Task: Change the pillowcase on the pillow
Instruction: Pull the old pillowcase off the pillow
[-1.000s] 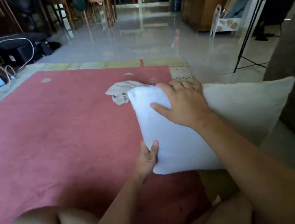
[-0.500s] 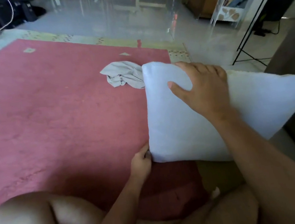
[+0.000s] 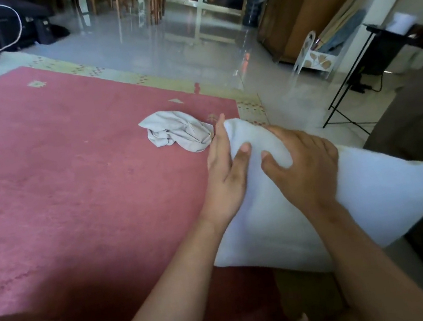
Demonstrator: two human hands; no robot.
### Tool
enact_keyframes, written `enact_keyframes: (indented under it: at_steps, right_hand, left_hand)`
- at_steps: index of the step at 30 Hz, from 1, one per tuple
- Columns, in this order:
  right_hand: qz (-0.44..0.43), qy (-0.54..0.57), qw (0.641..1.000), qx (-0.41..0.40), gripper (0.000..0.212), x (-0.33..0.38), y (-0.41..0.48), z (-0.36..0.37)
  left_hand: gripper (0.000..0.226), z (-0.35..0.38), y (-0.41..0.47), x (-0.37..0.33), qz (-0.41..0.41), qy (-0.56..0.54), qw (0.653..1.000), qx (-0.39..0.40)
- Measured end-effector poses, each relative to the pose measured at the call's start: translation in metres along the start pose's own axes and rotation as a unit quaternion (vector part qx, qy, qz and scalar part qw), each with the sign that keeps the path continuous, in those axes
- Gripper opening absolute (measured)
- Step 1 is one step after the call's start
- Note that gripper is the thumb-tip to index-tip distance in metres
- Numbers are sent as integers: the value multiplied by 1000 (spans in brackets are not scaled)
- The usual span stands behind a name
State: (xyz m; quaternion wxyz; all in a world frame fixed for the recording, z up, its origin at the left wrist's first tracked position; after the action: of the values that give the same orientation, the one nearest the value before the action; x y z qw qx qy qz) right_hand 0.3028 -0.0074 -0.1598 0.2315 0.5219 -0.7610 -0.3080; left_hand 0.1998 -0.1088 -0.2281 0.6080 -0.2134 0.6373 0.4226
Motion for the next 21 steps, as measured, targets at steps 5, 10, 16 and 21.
enact_keyframes:
  at_steps: [5, 10, 16, 21]
  right_hand:
    - [33, 9, 999, -9, 39, -20, 1, -1]
    - [116, 96, 987, -55, 39, -57, 6, -13]
    - [176, 216, 941, -192, 26, -75, 5, -64]
    - [262, 340, 834, -347, 30, -125, -7, -117]
  left_hand:
    - [61, 14, 2, -5, 82, 113, 989, 47]
    - [87, 1, -58, 162, -184, 63, 974, 113]
    - [41, -30, -57, 188, -226, -37, 973, 15]
    - [34, -62, 3, 101, -175, -83, 979, -66]
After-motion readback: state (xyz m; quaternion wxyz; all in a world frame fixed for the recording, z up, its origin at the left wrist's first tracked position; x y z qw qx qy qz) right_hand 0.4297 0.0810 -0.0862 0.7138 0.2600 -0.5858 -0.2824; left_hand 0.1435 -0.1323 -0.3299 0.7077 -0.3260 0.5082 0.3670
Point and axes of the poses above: each hand's wrist, its own y-axis towards the middle knuckle, its own z-axis out of the palm, x = y × z, the point moved 10 cm from there along y, towards the middle knuckle, and after that the axes turned 7 degrees about -z, right-handed, at the moved point
